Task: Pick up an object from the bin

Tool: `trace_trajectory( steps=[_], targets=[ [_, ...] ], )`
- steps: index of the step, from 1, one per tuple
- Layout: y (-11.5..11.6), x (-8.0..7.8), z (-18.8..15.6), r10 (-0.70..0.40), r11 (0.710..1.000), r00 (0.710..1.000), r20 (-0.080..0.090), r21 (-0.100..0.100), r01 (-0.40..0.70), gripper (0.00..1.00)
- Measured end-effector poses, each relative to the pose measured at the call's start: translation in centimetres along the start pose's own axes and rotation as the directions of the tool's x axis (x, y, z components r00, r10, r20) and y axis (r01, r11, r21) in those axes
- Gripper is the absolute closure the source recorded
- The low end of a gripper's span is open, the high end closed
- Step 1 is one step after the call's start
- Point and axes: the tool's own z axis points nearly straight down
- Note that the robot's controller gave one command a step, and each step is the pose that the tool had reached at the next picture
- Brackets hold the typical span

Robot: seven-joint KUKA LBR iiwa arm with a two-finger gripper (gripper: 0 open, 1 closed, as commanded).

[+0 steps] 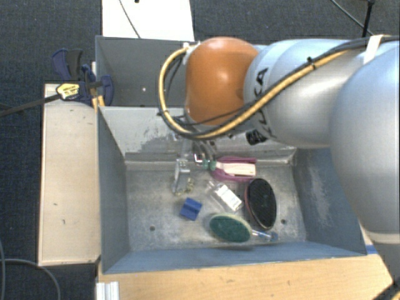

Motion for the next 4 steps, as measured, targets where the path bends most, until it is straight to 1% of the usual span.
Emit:
trace_trajectory(
  steps=[1, 2, 3, 4],
  targets=[
    [-5.4, 4.1, 9.2, -0.053, 0.999, 0.999, -0.009, 0.004, 0.053, 0.0],
    [-5.6, 4.7, 10.9, -0.198, 0.98, 0.98, 0.023, -0.001, 0.198, 0.0],
    [-5.5, 5.1, 10.8, -0.196, 0.981, 0.981, 0.003, -0.002, 0.196, 1.0],
    [-4.5, 7.5, 6.1, -0.179, 0.984, 0.984, 0.004, -0.001, 0.179, 1.0]
  ],
)
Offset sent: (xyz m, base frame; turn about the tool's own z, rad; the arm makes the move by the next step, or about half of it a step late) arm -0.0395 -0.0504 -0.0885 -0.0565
